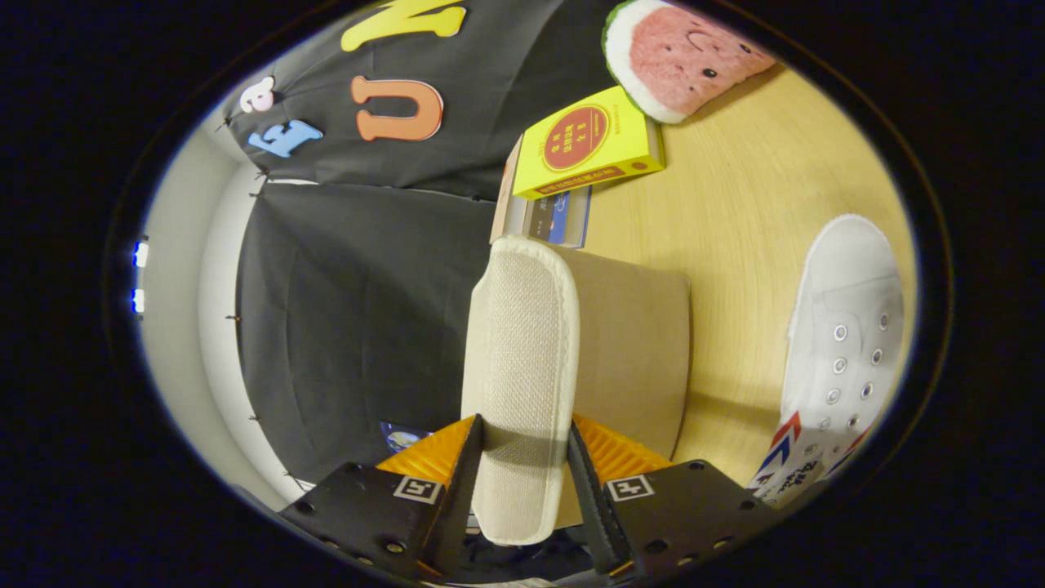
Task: Open the storage box then place both shoes into the box .Put the left shoe in first, then the right shoe, with the right side of both shoes facing outward in a uniform manner.
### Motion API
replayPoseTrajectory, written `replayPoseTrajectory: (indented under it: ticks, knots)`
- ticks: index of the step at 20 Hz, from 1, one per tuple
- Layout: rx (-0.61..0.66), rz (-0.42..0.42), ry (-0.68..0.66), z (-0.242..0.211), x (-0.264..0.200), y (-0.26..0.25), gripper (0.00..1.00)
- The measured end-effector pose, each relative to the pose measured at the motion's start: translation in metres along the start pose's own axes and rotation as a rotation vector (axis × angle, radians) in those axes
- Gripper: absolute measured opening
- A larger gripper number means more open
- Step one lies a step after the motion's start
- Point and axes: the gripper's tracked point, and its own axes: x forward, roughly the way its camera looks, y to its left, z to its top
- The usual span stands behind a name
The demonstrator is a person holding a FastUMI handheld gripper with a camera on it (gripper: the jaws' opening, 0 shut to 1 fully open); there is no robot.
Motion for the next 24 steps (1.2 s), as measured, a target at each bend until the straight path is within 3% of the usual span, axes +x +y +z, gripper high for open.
replayPoseTrajectory:
  ticks: [2,6,8,13,15,18,24]
  knots:
    - [0.012,-0.027,-0.013,0.002,-0.007,0.002,0.59]
    - [0.097,-0.029,-0.067,0.011,-0.026,0.009,0.19]
    - [0.091,-0.049,-0.078,0.01,-0.03,0.015,0.08]
    - [0.027,-0.17,-0.127,0.005,-0.035,0.043,0.0]
    - [0.02,-0.176,-0.162,0.006,-0.036,0.07,0.0]
    - [-0.015,-0.326,-0.203,0.009,-0.03,0.089,0.0]
    - [-0.12,-0.357,-0.18,0.005,0.027,0.185,0.0]
